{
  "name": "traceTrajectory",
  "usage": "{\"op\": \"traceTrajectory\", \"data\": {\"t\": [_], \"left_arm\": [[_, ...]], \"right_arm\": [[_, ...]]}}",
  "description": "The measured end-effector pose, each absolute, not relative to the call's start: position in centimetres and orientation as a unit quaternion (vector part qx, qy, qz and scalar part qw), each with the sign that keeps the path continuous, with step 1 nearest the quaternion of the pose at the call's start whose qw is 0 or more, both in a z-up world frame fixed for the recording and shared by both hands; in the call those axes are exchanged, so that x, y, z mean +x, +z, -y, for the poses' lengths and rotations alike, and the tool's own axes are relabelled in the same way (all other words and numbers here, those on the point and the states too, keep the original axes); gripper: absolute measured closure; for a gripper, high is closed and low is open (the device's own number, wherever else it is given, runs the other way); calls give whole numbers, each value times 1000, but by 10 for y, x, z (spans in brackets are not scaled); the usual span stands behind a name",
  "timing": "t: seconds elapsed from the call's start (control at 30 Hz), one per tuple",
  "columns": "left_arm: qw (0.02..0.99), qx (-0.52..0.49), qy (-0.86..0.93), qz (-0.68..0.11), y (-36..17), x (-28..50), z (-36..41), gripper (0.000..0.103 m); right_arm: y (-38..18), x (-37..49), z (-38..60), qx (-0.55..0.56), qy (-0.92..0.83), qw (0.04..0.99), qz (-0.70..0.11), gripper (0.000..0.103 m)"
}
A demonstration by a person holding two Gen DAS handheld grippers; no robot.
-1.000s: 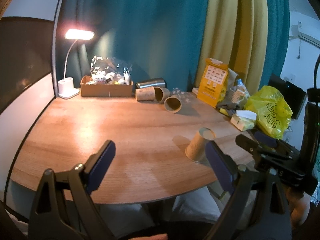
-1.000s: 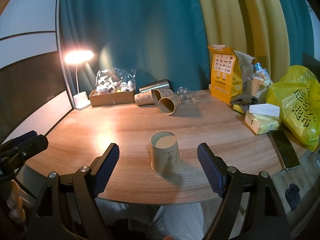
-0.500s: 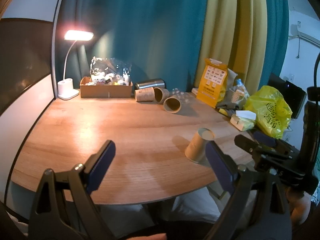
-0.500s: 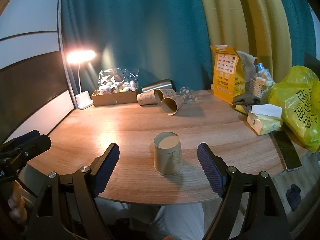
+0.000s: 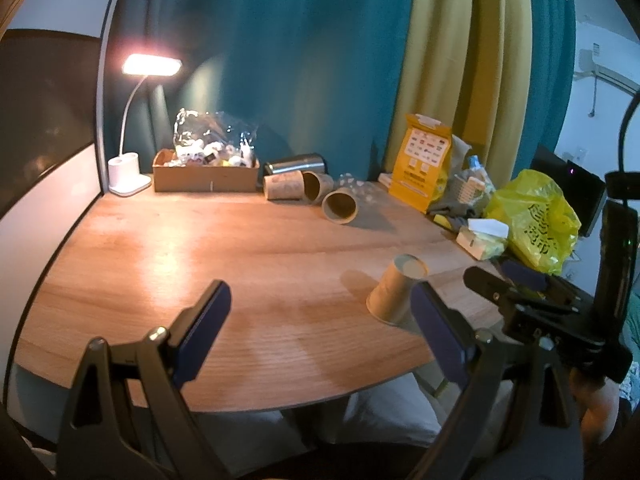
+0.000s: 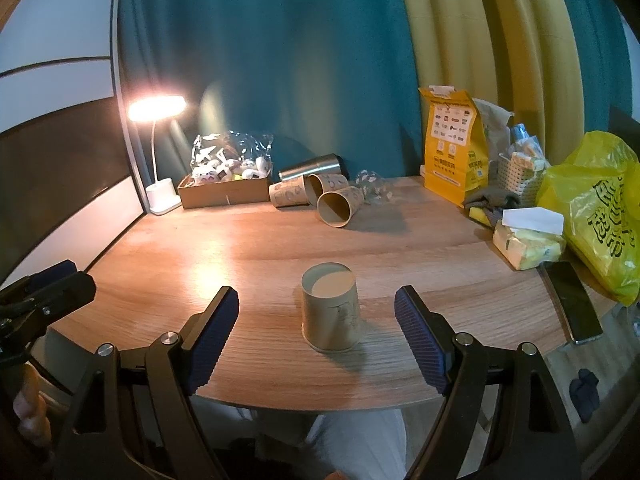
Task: Flip cup upside down
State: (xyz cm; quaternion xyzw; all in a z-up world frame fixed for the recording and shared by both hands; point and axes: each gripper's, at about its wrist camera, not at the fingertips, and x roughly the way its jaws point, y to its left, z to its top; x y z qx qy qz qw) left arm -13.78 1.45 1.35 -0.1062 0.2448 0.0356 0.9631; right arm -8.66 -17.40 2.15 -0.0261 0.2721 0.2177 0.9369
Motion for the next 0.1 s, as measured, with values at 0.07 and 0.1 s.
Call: {"op": "traceTrajectory", "data": {"t": [0.07, 0.1], "left_arm": [[962, -109, 39, -246, 12, -134, -17, 11], [961, -113, 39, -249, 10, -132, -19, 11]], "right_arm": [[19, -82, 175, -25, 217, 935, -278, 20], [17, -79, 175, -27, 217, 935, -280, 20]]}}
